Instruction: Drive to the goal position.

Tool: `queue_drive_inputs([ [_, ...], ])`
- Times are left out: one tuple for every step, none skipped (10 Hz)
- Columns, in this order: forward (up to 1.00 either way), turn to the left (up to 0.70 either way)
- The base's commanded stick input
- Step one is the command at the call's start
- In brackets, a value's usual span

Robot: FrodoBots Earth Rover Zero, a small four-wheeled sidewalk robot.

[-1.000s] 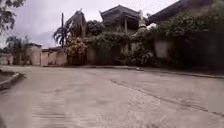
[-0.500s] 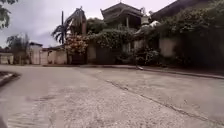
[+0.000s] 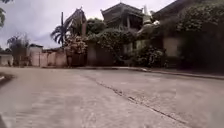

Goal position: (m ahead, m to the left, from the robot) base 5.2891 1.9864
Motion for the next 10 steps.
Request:
queue_drive_inputs([
  [1.00,0.00],
  [1.00,0.00],
  [1.00,0.01],
  [1.00,0.03],
  [1.00,0.05],
  [1.00,0.06],
  [1.00,0.07],
  [1.00,0.06],
  [1.00,0.06],
  [1.00,0.05],
])
